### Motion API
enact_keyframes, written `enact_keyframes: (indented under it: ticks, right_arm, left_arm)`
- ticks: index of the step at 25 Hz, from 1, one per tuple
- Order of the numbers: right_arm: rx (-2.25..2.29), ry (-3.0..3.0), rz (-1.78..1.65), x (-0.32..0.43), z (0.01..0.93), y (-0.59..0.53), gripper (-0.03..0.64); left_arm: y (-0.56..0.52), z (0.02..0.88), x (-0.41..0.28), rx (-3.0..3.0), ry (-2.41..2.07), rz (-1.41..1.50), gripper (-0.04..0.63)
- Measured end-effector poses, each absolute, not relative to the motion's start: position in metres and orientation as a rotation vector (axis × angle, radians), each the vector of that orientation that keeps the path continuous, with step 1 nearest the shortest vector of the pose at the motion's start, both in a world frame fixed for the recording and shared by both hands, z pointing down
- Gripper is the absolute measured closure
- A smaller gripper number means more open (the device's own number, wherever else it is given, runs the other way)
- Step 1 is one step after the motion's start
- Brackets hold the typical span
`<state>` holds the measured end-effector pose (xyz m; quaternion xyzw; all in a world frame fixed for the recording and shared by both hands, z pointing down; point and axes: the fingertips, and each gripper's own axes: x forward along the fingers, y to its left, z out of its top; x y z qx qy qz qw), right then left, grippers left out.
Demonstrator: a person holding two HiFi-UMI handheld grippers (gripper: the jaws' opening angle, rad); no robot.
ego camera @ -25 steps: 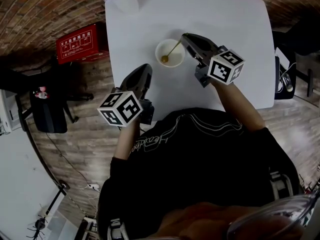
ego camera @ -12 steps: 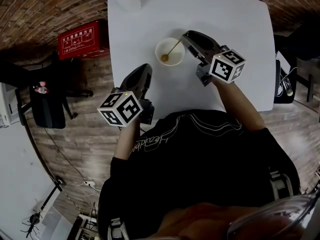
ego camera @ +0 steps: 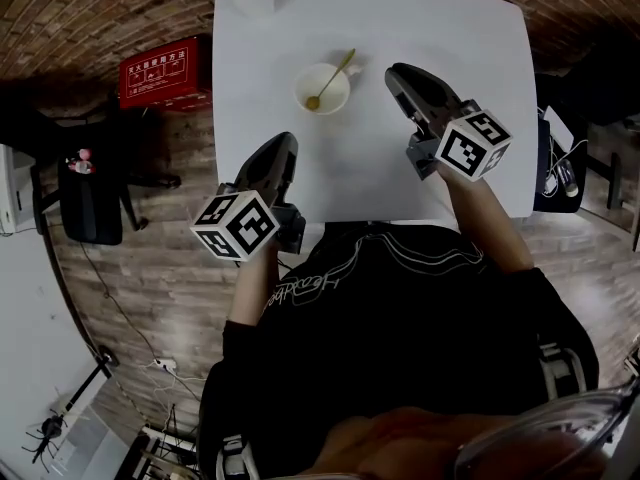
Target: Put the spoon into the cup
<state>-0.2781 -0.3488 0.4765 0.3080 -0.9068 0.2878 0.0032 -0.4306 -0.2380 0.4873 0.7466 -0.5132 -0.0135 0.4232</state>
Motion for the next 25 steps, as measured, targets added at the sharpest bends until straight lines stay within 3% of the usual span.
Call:
enact_keyframes:
  ticks: [11,25]
  right_arm:
    - [0.603,-3.077,0.860,-0.253,0.395,-0.244,0.617]
    - [0.322,-3.182,0.770,-0.210,0.342,-0.137,0.620]
  left_arm:
    - [-0.186,0.414,-0.362,2.037,-1.297,-0.098,0.588]
    - [-0.115,0.342,-0.289,2.256,-1.315,-0.126,0.588]
